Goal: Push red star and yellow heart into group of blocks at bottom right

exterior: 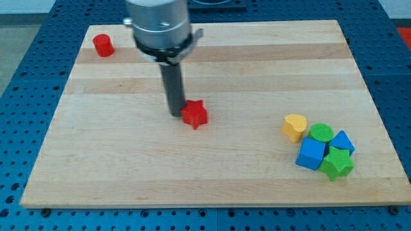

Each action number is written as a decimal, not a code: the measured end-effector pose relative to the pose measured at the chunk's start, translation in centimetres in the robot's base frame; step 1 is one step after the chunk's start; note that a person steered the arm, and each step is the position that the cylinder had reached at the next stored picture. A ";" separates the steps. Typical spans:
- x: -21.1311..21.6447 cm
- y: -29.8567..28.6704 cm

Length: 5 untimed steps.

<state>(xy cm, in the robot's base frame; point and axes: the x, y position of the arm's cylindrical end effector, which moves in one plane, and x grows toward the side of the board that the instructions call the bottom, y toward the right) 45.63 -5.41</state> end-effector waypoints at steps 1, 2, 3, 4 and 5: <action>0.4 2.0; 1.3 5.3; 2.9 10.5; 3.9 13.4; 4.6 14.7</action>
<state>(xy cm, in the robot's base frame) 50.22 9.24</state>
